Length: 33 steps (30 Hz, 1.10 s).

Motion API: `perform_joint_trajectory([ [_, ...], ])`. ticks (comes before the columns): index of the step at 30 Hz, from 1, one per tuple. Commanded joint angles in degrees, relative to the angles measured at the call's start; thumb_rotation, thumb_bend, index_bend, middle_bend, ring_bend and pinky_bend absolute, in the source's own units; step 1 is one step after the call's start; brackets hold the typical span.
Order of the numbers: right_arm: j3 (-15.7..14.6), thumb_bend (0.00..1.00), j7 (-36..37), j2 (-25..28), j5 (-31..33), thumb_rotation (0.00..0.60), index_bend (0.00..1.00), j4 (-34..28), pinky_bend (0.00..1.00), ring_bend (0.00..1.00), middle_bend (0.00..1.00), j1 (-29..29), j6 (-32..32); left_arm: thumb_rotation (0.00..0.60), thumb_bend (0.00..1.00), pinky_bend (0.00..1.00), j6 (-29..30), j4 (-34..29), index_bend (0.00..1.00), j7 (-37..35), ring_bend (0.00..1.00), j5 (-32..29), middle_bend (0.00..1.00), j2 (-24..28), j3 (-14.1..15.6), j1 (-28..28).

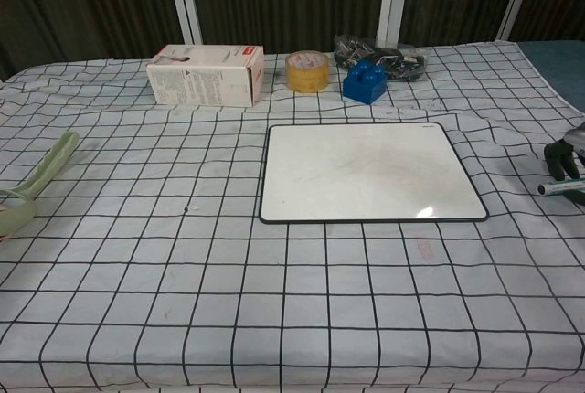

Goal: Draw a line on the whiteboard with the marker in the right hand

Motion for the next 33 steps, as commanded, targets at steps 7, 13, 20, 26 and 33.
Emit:
perform_joint_trajectory([
  [7, 0.01, 0.37, 2.89, -1.54, -1.17, 0.600, 0.97, 2.67, 0.61, 0.63, 0.66, -0.27, 2.80, 0.600, 0.37, 0.03, 0.05, -0.03, 0.00, -0.07, 0.00, 0.03, 0.00, 0.05, 0.02, 0.03],
  [13, 2.60, 0.41, 14.33, -0.21, -1.24, 0.600, 1.00, -0.88, 0.71, 0.70, 0.73, 0.22, 7.18, 0.600, 0.37, 0.03, 0.08, -0.03, 0.00, -0.20, 0.00, -0.03, 0.00, 0.08, -0.03, 0.04],
  [20, 9.47, 0.41, 30.02, 3.90, 3.18, 0.600, 1.00, -13.09, 0.74, 0.72, 0.75, 2.90, 5.78, 0.600, 0.37, 0.03, -0.41, 0.02, 0.00, -0.16, 0.00, -0.33, 0.00, 0.00, -0.18, -0.24],
  [26, 22.71, 0.42, 40.38, 3.16, 19.68, 0.600, 1.00, -23.04, 0.74, 0.73, 0.75, 10.68, -7.96, 0.600, 0.36, 0.03, -1.22, 0.28, 0.00, -0.47, 0.00, -1.07, 0.00, -0.01, -0.60, -0.72],
  [33, 26.39, 0.42, 34.45, -4.86, 28.39, 0.600, 1.00, -19.20, 0.74, 0.73, 0.75, 17.15, -11.32, 0.600, 0.37, 0.03, -2.16, 0.65, 0.00, -0.98, 0.00, -2.21, 0.00, 0.11, -0.99, -1.10],
])
